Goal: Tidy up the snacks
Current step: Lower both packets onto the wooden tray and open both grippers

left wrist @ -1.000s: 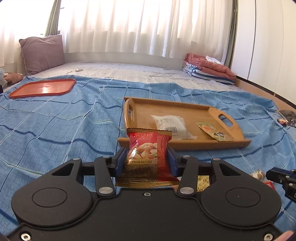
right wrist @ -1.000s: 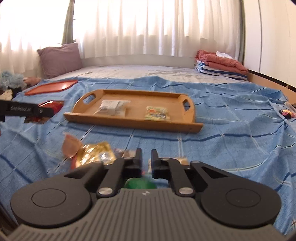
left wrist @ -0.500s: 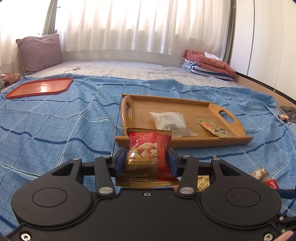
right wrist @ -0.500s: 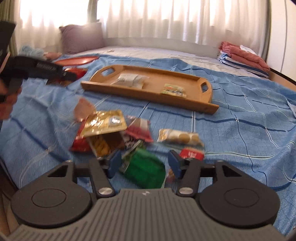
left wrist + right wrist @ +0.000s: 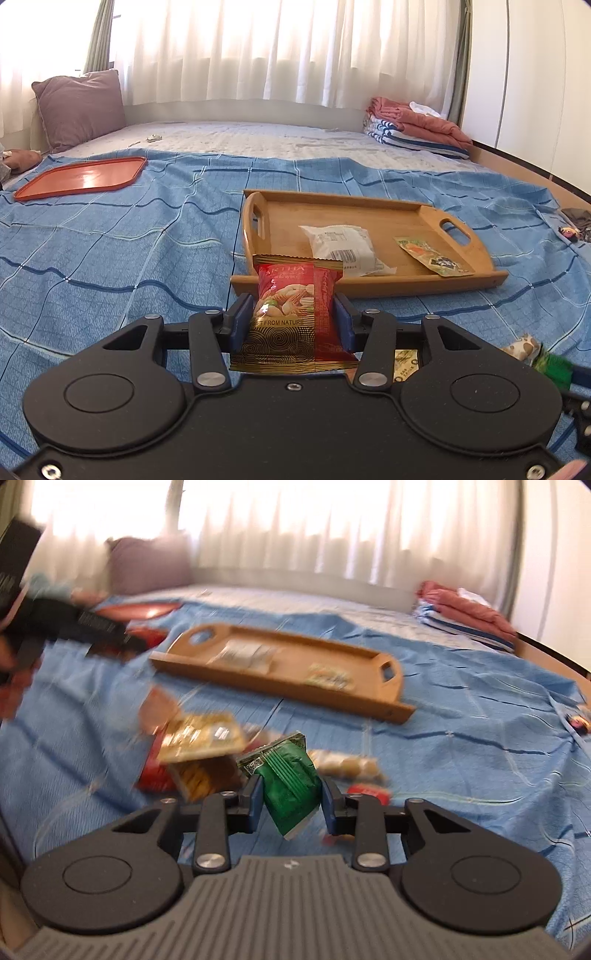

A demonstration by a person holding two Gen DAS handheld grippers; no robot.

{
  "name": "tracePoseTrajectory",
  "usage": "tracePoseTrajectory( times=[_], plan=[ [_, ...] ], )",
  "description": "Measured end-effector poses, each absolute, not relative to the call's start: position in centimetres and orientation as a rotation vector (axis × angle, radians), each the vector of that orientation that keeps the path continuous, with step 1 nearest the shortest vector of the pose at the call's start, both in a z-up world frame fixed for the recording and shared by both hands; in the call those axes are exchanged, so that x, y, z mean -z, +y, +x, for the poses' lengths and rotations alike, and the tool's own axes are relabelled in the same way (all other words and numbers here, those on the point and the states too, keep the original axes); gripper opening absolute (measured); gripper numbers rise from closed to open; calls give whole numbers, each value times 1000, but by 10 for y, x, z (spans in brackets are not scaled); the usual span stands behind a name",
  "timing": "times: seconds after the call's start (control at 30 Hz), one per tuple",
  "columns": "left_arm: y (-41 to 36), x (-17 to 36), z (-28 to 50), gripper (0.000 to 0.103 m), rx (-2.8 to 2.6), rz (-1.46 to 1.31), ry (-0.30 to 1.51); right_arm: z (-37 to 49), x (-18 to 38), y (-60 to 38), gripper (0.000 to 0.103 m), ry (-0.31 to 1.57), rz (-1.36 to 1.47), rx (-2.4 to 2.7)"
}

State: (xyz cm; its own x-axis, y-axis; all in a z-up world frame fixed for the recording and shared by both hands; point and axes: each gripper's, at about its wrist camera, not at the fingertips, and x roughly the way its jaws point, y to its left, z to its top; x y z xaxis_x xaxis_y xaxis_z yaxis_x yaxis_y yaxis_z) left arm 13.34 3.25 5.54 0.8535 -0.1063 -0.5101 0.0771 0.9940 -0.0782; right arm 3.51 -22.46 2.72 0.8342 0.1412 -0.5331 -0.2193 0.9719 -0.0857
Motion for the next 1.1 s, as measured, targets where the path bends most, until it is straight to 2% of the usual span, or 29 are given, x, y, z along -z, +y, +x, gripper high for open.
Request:
tracePoseTrajectory(
  times=[0.27, 0.53, 0.8, 1.1],
  plan=[
    [28, -66, 158, 45, 95, -57, 515, 78, -60, -247, 37, 493, -34, -120],
    [31, -70, 219, 45, 89, -124, 558, 156, -77, -261, 37, 544, 49, -106],
    [22, -49, 271, 45, 35, -95, 603, 226, -62, -266, 37, 656, 90, -71],
    [13, -24, 300, 45, 25, -70, 658, 266, -32, -266, 37, 739, 97, -10]
  ],
)
